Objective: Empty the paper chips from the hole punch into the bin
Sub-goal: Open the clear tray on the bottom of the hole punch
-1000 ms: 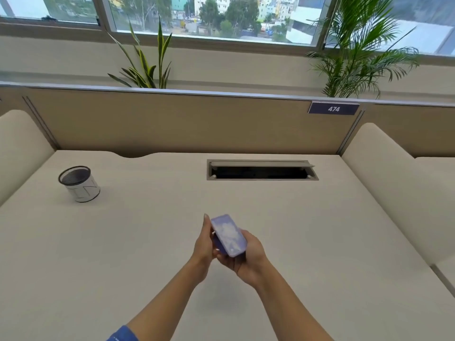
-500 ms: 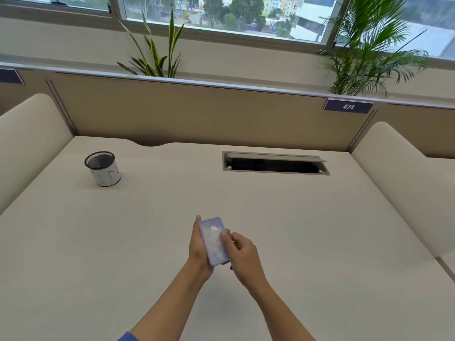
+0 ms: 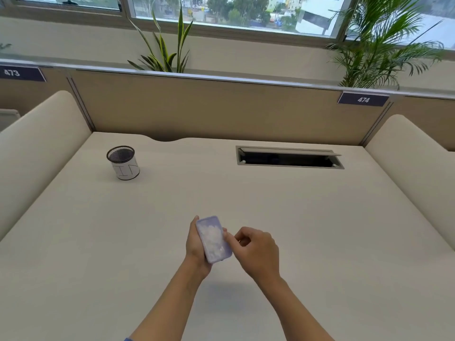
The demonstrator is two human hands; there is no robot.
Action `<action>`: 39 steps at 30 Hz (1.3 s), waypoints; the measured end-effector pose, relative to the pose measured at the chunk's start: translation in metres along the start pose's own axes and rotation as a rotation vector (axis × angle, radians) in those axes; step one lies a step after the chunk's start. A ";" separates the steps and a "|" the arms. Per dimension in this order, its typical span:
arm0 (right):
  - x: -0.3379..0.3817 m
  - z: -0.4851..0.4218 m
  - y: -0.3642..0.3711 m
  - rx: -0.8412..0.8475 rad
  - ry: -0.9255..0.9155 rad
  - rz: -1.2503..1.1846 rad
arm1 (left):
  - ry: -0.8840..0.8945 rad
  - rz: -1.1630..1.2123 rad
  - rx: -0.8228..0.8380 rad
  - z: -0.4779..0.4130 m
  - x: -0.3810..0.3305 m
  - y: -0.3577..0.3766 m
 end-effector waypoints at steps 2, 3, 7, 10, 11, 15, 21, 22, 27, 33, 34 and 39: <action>0.005 -0.003 0.000 -0.020 -0.029 -0.075 | 0.025 -0.016 -0.037 0.001 -0.005 -0.006; 0.008 -0.004 0.000 -0.024 -0.060 -0.120 | 0.025 -0.037 -0.057 0.001 -0.007 -0.009; 0.022 -0.014 -0.001 -0.033 -0.189 -0.218 | 0.021 -0.076 -0.119 0.001 -0.017 -0.015; 0.027 -0.023 0.003 0.031 -0.206 -0.226 | 0.028 -0.052 -0.119 -0.001 -0.021 -0.014; 0.029 -0.025 0.005 0.060 -0.221 -0.216 | 0.020 -0.042 -0.102 -0.001 -0.022 -0.012; 0.036 -0.028 0.009 0.159 -0.307 -0.155 | -0.064 0.001 -0.023 -0.002 -0.017 0.000; 0.029 -0.032 0.013 0.203 -0.279 -0.137 | -0.065 0.026 0.010 -0.003 -0.012 0.010; 0.027 -0.033 0.012 0.204 -0.273 -0.144 | -0.062 0.029 0.015 -0.004 -0.011 0.011; 0.019 -0.038 0.011 0.222 -0.138 -0.313 | -0.034 -0.089 0.019 -0.003 -0.011 0.011; 0.012 -0.050 0.008 0.267 0.018 -0.372 | -0.004 -0.143 0.024 -0.004 -0.009 0.016; 0.012 -0.051 0.008 0.276 0.028 -0.371 | 0.007 -0.149 0.023 -0.005 -0.008 0.017; 0.012 -0.056 0.006 0.255 0.077 -0.345 | 0.030 -0.156 -0.001 -0.007 -0.003 0.024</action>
Point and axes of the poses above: each hand's wrist, its own z-axis away from the middle knuckle, its own y-axis out of the palm, x = y × z, the point moved 5 cm from there along -z, towards the middle knuckle, and after that the axes turned 4 degrees about -y, right-handed, at the moved point
